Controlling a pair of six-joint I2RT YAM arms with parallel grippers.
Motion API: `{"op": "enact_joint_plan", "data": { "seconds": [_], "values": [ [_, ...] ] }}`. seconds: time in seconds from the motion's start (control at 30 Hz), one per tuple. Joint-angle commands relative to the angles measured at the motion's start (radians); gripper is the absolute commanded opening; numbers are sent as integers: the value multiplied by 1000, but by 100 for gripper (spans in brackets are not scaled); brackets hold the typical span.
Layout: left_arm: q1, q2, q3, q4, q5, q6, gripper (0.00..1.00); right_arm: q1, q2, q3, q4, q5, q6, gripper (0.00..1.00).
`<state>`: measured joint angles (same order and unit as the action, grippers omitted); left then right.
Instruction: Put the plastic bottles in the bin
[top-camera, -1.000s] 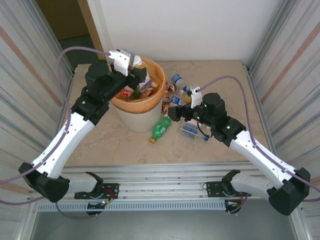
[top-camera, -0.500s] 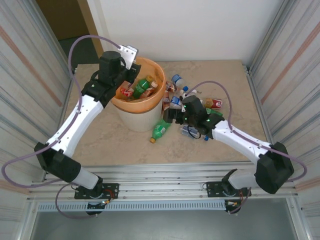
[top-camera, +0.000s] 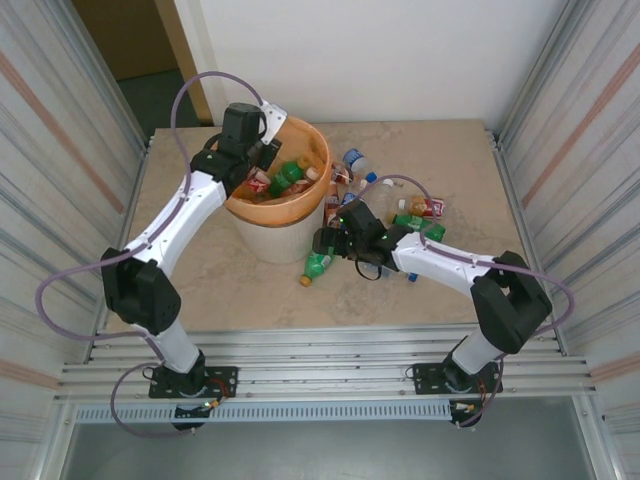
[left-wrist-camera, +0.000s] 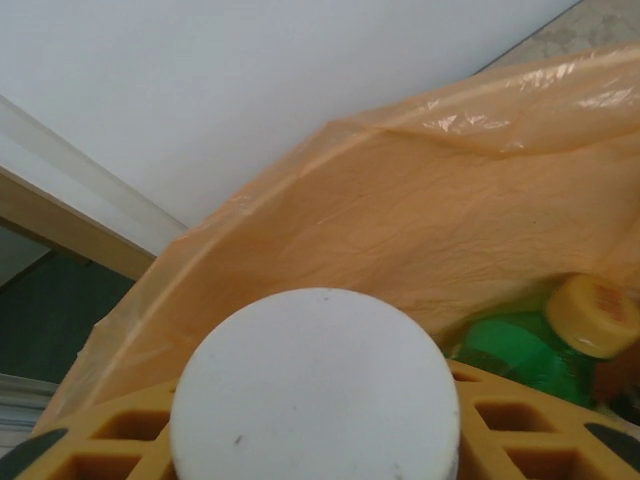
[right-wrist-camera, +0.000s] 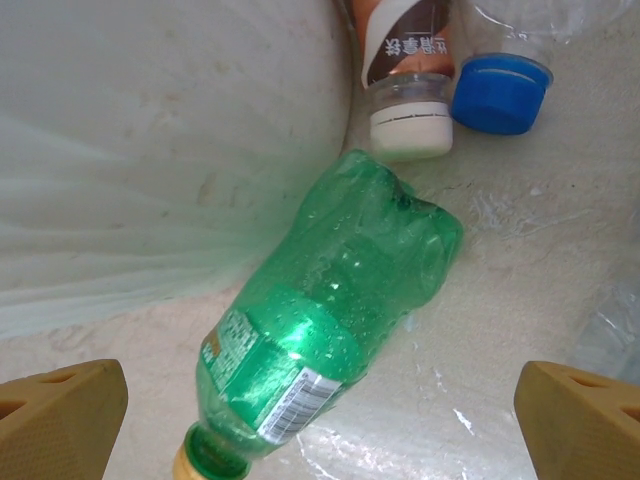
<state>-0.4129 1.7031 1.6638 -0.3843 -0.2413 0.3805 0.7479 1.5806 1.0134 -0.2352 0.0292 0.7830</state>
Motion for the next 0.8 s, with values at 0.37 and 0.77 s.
{"op": "enact_joint_plan", "data": {
  "seconds": [0.37,0.77],
  "values": [
    [2,51,107,-64,4,21,69,29,100,50,-5,11,51,98],
    [-60,-125,26,-34,31,-24,75,53,135,92,-48,43,30,98]
  ]
}}
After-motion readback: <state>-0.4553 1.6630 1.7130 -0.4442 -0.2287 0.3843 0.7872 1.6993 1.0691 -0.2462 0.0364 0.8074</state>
